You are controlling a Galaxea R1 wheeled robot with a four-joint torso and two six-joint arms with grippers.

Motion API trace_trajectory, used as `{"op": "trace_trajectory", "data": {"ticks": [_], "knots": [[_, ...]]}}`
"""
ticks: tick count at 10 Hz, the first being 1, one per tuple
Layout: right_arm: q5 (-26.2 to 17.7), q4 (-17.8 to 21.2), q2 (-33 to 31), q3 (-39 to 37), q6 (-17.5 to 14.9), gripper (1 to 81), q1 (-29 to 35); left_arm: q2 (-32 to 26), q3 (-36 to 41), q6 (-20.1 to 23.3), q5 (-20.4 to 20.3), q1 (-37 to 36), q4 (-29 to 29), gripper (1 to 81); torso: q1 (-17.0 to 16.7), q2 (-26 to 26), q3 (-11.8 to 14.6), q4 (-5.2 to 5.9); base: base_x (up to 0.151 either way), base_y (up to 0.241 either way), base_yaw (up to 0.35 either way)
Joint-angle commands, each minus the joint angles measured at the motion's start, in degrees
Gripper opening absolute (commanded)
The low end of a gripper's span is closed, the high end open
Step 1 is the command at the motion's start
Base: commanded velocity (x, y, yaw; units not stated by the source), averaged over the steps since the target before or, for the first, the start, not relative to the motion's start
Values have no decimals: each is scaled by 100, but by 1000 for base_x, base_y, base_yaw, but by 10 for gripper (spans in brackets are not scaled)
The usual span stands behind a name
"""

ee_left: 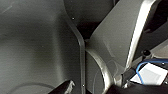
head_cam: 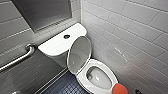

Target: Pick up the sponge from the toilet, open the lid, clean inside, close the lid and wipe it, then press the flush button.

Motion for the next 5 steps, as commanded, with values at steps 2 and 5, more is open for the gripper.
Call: {"op": "trace_trajectory", "data": {"ticks": [2,5], "knots": [[-1356,-73,563,-411,100,10,1473,-37,174,8,479,106,-19,811,0,0,0,0,0,0,0],[-1621,-64,1302,-825,250,10,1983,-55,174,8,488,98,-37,811,0,0,0,300,0,0,0]]}}
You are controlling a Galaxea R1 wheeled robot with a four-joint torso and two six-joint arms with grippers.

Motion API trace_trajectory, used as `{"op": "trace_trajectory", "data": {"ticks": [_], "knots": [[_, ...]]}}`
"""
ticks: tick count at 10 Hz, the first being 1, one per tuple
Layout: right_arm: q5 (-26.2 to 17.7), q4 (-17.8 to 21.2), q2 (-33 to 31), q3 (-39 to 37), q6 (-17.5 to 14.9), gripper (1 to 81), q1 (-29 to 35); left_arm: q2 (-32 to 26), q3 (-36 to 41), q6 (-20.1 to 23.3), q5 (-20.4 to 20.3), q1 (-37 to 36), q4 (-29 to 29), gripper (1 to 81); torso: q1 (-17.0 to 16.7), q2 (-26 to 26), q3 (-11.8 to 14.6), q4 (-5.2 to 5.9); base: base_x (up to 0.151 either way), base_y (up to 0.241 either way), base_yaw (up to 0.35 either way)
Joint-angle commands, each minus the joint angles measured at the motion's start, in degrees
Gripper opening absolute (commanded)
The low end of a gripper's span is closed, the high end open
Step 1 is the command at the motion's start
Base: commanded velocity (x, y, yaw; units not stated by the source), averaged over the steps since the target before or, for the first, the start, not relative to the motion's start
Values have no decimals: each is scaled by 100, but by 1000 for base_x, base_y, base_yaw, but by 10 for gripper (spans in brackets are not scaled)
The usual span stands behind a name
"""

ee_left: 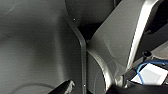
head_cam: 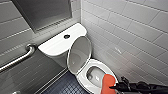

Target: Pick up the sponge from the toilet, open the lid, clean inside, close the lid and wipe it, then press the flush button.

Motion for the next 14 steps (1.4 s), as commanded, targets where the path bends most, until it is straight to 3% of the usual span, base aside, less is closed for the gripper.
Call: {"op": "trace_trajectory", "data": {"ticks": [1,2,4,5,7,11,14], "knots": [[-743,-48,463,-418,261,10,1011,-39,168,8,485,118,-37,811,0,0,0,451,0,0,0],[-769,-48,621,-524,261,10,1100,-39,168,8,485,126,-28,811,0,0,0,548,0,0,0],[-787,-4,885,-700,269,10,1301,-39,168,8,494,118,-28,811,0,0,0,852,0,0,0],[-848,-4,1034,-770,278,10,1399,-47,168,8,486,109,-28,811,0,0,0,594,0,0,0],[-919,-30,1360,-981,533,10,1548,-48,159,8,494,109,-28,811,0,0,0,835,0,0,0],[-506,5,2413,-2035,577,10,1522,-57,141,8,503,109,-54,811,0,0,0,846,0,0,0],[179,5,2907,-2651,1191,10,1277,-92,141,8,503,118,-81,811,0,0,0,846,0,0,0]]}}
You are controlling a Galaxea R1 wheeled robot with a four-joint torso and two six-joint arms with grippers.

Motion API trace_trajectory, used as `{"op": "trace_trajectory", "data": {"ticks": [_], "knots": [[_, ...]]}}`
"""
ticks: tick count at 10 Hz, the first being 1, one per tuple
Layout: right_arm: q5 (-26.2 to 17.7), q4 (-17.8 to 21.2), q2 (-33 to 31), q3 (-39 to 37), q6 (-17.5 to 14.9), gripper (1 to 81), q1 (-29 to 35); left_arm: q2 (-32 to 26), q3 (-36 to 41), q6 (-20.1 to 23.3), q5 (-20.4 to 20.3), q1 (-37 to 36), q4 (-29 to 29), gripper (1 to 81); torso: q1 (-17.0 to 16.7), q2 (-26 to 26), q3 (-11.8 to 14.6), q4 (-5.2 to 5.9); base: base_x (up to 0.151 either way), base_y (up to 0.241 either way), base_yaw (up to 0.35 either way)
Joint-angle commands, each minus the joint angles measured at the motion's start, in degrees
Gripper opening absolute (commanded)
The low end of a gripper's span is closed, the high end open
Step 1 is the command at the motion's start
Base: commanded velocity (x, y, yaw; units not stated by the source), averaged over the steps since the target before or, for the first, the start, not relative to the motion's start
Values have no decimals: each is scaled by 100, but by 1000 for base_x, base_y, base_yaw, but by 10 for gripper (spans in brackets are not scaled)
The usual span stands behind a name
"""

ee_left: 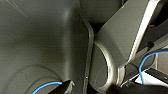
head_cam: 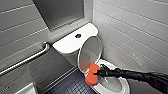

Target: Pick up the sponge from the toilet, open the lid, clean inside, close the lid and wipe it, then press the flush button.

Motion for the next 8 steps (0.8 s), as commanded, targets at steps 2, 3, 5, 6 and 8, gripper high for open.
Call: {"op": "trace_trajectory", "data": {"ticks": [2,3,5,6,8], "knots": [[546,0,241,30,426,10,176,-82,134,8,508,128,-75,811,0,0,0,0,0,0,0],[511,-96,83,337,416,10,44,-55,143,8,508,128,-65,811,0,0,0,0,0,0,0],[546,-194,-330,707,408,10,-343,-91,152,8,516,119,-66,811,0,0,0,0,0,0,0],[555,-212,-462,725,408,10,-519,-82,152,8,517,120,-66,811,0,0,0,0,0,0,0],[581,-238,-743,848,416,10,-800,-82,160,8,517,120,-57,811,0,0,0,0,0,0,0]]}}
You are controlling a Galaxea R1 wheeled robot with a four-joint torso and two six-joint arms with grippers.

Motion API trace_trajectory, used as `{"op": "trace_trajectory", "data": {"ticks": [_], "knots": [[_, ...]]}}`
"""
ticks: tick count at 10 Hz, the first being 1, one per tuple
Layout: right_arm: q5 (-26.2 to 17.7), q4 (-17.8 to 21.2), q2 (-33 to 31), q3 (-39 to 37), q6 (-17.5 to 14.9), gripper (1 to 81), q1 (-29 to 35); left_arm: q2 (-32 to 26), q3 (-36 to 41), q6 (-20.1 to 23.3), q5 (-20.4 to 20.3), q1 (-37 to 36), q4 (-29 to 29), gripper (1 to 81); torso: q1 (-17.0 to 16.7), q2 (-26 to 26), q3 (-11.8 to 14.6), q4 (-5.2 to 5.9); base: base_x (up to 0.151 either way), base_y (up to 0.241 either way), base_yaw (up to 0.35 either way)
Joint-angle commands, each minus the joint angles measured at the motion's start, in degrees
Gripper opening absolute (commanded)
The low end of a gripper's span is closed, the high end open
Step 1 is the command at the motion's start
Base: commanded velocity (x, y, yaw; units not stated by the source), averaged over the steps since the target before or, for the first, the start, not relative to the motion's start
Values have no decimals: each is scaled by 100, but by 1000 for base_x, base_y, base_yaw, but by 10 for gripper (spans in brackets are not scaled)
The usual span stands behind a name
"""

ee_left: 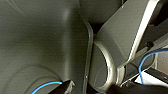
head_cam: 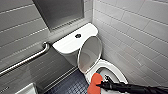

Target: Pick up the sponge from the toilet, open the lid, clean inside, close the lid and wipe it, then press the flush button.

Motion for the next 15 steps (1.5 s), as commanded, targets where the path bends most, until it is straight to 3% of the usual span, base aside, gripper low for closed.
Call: {"op": "trace_trajectory", "data": {"ticks": [1,5,15], "knots": [[-153,-134,-350,470,44,10,221,-91,182,8,503,130,-57,811,0,0,0,0,0,0,0],[154,-108,-1580,1260,45,10,-245,-74,217,8,503,130,-22,811,0,0,0,2,0,0,0],[1937,-109,-4059,2174,27,10,-2186,-74,217,25,503,148,13,811,0,0,0,2,0,0,0]]}}
